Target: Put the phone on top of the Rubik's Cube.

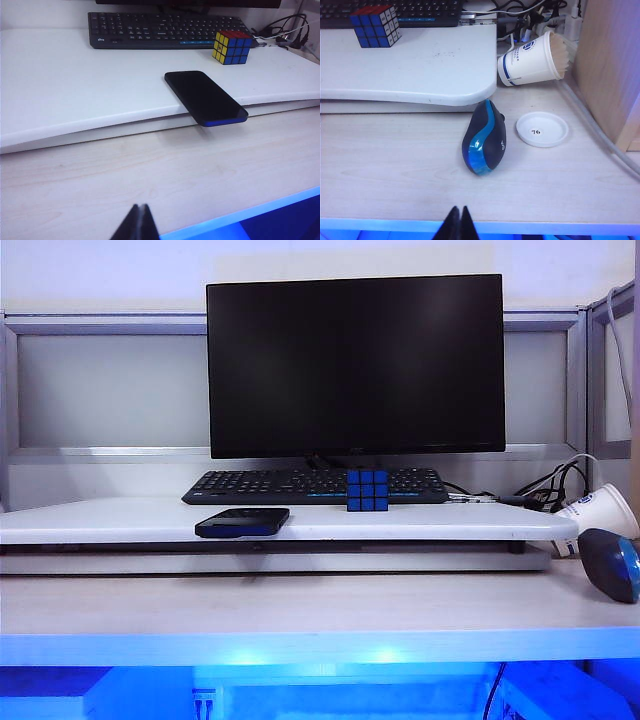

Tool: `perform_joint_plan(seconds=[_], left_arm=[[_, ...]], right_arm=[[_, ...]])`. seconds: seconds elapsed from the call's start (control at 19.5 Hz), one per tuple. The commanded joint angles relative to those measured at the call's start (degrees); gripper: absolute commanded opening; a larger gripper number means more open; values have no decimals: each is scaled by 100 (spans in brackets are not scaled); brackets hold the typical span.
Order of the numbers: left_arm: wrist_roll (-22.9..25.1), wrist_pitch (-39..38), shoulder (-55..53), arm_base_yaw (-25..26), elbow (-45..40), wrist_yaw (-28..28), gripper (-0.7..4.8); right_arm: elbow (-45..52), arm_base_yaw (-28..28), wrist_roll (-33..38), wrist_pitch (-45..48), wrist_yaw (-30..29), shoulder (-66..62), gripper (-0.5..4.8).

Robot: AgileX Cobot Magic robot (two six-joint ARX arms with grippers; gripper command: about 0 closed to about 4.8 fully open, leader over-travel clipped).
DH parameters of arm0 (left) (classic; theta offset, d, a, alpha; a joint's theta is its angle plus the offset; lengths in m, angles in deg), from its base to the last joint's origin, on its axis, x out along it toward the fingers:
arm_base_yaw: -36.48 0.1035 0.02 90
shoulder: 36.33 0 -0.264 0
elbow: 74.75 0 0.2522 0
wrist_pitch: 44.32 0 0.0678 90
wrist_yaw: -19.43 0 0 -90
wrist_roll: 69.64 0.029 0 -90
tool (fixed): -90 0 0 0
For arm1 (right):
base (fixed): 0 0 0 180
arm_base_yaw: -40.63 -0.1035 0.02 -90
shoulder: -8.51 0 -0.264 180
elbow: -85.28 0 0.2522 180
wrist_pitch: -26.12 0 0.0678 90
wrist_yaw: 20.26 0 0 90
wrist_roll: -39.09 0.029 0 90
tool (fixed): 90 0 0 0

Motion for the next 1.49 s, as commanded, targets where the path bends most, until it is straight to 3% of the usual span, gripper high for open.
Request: perform_joint_plan(seconds=[0.05,0.36,0.46,0.62,0.72,1.28,1.44,1.49], left_arm=[[7,35,-2,9,2,24,-2],[4,28,-2,7,2,37,-2],[9,35,-2,11,2,-402,-2],[7,31,-2,11,2,-1353,-2],[7,17,-2,9,2,-1552,-2],[2,-24,-2,9,2,-1453,-2],[2,-22,-2,9,2,-1040,-2],[2,-28,-2,9,2,-887,-2]], right_arm=[[9,-4,50,-26,-4,4,-8],[11,-7,120,138,2,4,-8],[11,-7,546,341,4,7,-8],[11,-4,529,402,7,7,-8],[13,-4,516,407,11,7,-8],[7,-7,472,485,122,22,-8],[7,-9,529,745,-323,22,1],[-2,-11,538,894,-535,20,39]])
